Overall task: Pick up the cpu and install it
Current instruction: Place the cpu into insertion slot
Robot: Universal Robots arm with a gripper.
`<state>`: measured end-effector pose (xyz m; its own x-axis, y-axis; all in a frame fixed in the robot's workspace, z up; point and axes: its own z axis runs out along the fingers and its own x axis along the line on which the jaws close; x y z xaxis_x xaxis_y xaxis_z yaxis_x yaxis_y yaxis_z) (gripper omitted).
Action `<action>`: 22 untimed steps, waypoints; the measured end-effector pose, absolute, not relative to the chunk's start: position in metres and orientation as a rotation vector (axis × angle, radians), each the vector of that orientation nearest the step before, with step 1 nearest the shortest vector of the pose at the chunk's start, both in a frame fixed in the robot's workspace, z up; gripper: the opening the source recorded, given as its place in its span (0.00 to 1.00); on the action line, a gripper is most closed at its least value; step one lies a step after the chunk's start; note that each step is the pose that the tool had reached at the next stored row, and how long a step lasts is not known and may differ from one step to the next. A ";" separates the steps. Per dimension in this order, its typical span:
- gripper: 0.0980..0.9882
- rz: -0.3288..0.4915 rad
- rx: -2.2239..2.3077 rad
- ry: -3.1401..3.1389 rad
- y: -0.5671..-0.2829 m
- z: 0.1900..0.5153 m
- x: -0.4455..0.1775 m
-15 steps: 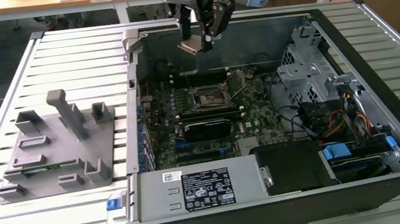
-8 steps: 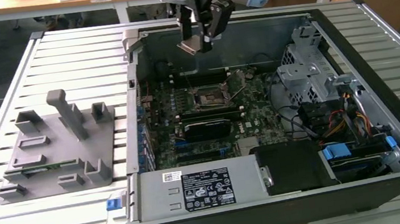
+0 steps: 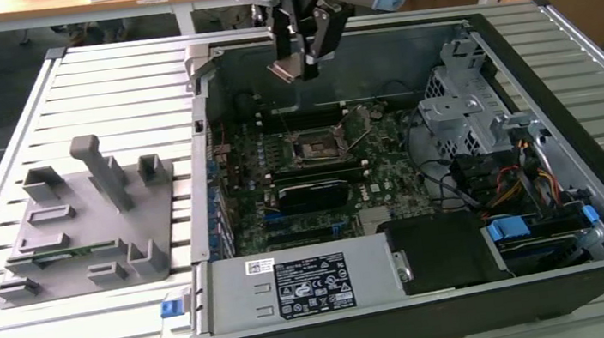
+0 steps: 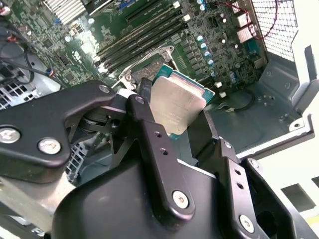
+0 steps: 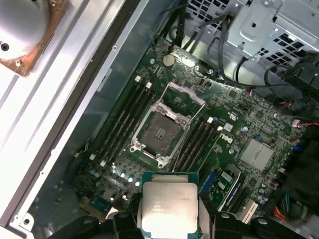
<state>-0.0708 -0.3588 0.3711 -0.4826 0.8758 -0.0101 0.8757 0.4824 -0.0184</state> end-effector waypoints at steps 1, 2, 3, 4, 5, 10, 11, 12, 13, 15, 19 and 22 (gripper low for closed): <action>0.49 0.033 -1.619 -2.691 -0.359 0.371 -0.071; 0.49 0.034 -1.642 -2.677 -0.359 0.371 -0.071; 0.49 0.034 -1.664 -2.664 -0.359 0.371 -0.071; 0.49 0.034 -1.685 -2.651 -0.359 0.371 -0.071; 0.49 0.034 -1.706 -2.638 -0.359 0.371 -0.071; 0.49 0.033 -1.803 -2.577 -0.359 0.370 -0.071; 0.49 0.033 -1.822 -2.564 -0.359 0.370 -0.071; 0.49 0.033 -1.841 -2.552 -0.359 0.370 -0.071; 0.49 0.033 -1.859 -2.539 -0.359 0.370 -0.071; 0.49 0.032 -1.896 -2.513 -0.359 0.370 -0.071; 0.49 0.031 -1.972 -2.457 -0.359 0.369 -0.071; 0.49 0.032 -2.030 -2.411 -0.359 0.369 -0.071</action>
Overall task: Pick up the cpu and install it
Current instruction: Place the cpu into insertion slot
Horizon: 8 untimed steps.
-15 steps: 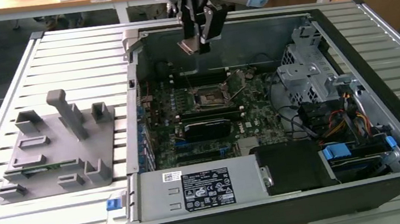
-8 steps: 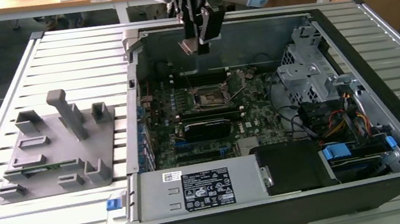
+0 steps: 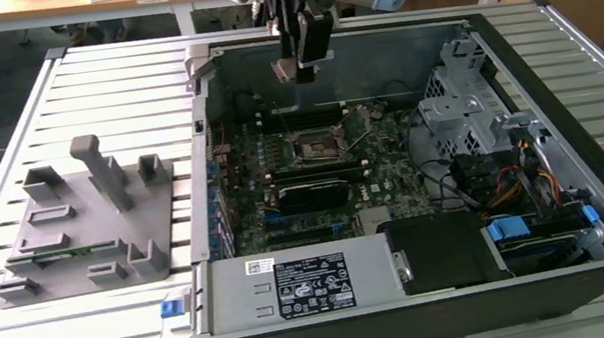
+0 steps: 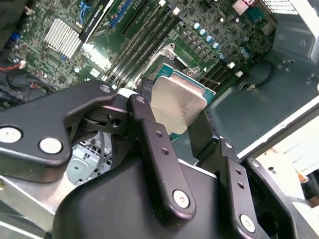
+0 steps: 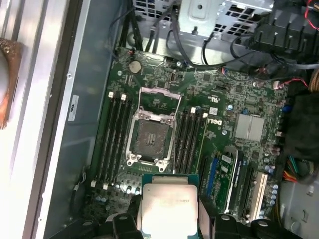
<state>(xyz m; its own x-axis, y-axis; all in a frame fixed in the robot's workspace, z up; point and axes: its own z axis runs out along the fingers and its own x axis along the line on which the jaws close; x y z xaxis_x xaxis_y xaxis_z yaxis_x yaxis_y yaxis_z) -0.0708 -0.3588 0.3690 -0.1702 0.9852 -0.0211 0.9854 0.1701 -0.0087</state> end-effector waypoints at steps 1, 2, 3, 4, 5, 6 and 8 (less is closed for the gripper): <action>0.49 -0.032 2.035 2.379 -0.359 0.369 -0.071; 0.49 -0.032 2.055 2.361 -0.359 0.369 -0.071; 0.49 -0.032 2.075 2.343 -0.359 0.369 -0.071; 0.49 -0.032 2.095 2.325 -0.359 0.368 -0.071; 0.49 -0.032 2.115 2.307 -0.359 0.368 -0.071; 0.49 -0.032 2.135 2.288 -0.359 0.368 -0.071; 0.49 -0.030 2.161 2.262 -0.359 0.367 -0.071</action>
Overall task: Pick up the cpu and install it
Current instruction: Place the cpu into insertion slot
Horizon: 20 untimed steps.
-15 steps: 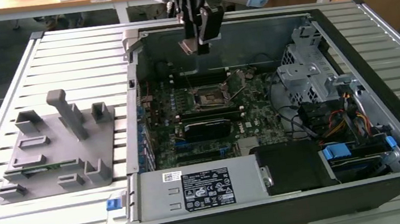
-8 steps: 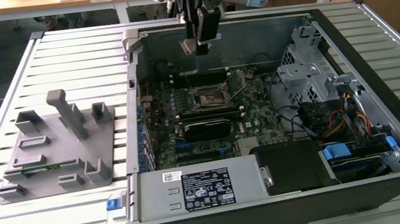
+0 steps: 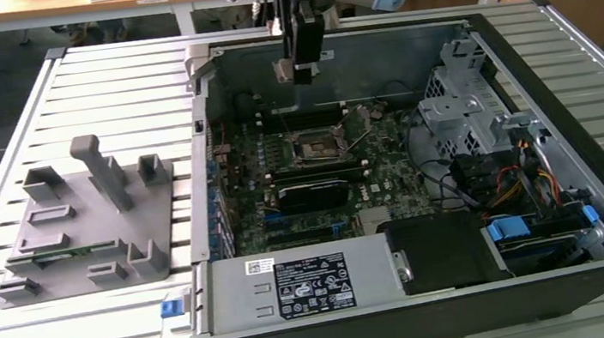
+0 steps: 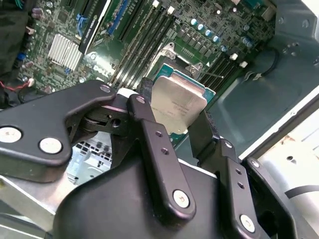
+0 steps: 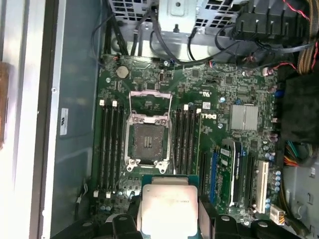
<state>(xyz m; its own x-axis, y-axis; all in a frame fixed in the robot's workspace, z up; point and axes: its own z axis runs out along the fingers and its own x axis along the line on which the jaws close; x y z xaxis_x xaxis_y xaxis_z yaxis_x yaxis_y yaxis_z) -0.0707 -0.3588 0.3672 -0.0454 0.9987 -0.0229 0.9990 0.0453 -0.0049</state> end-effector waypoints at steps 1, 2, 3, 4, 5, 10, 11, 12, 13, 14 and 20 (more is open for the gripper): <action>0.49 -0.029 2.167 2.255 -0.359 0.366 -0.071; 0.49 -0.028 2.169 2.253 -0.359 0.365 -0.071; 0.49 -0.027 2.170 2.251 -0.359 0.364 -0.071; 0.49 -0.024 2.169 2.250 -0.359 0.363 -0.071; 0.49 -0.021 2.168 2.249 -0.359 0.362 -0.071; 0.49 0.006 2.155 2.235 -0.359 0.357 -0.071; 0.49 0.009 2.154 2.233 -0.359 0.356 -0.071; 0.49 0.012 2.152 2.232 -0.359 0.355 -0.071; 0.49 0.012 2.152 2.232 -0.359 0.354 -0.071; 0.49 0.013 2.152 2.232 -0.359 0.353 -0.071; 0.49 0.013 2.152 2.231 -0.359 0.345 -0.071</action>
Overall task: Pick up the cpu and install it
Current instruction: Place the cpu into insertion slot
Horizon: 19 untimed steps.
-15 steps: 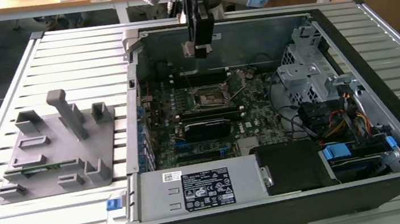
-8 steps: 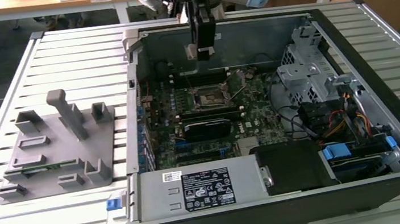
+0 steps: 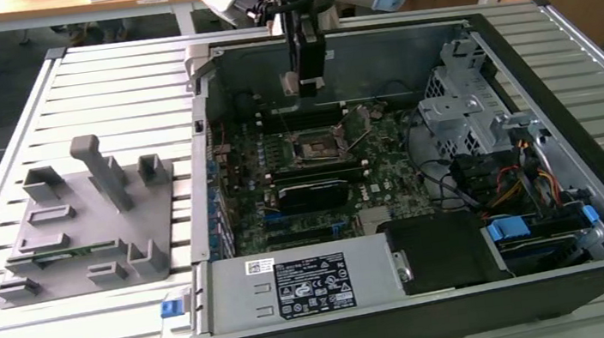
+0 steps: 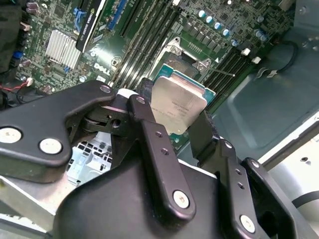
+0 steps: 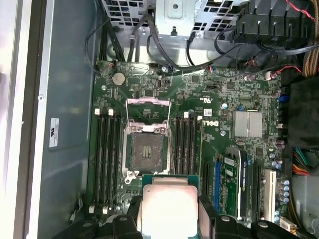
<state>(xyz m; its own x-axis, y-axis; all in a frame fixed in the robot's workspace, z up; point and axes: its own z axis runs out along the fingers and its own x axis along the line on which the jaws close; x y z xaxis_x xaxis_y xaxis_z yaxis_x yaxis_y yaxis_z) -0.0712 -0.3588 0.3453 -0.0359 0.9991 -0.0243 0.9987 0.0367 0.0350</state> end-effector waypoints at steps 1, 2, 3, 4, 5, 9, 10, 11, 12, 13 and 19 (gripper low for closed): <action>0.49 0.015 2.151 2.230 -0.359 0.344 -0.071; 0.49 0.018 2.150 2.229 -0.359 0.343 -0.071; 0.49 0.021 2.148 2.227 -0.359 0.343 -0.071; 0.49 0.024 2.146 2.225 -0.359 0.342 -0.071; 0.49 0.026 2.145 2.224 -0.359 0.342 -0.071; 0.49 0.039 2.148 2.228 -0.359 0.339 -0.071; 0.49 0.048 2.153 2.232 -0.359 0.338 -0.071; 0.49 0.056 2.156 2.235 -0.359 0.337 -0.071; 0.49 0.061 2.158 2.237 -0.359 0.336 -0.071; 0.49 0.063 2.159 2.238 -0.359 0.335 -0.071; 0.49 0.068 2.161 2.240 -0.359 0.330 -0.066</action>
<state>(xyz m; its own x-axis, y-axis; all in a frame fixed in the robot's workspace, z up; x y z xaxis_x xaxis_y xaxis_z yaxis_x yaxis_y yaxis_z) -0.0660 -0.3589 0.3301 -0.0360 0.9993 0.0101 0.9981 0.0354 0.0512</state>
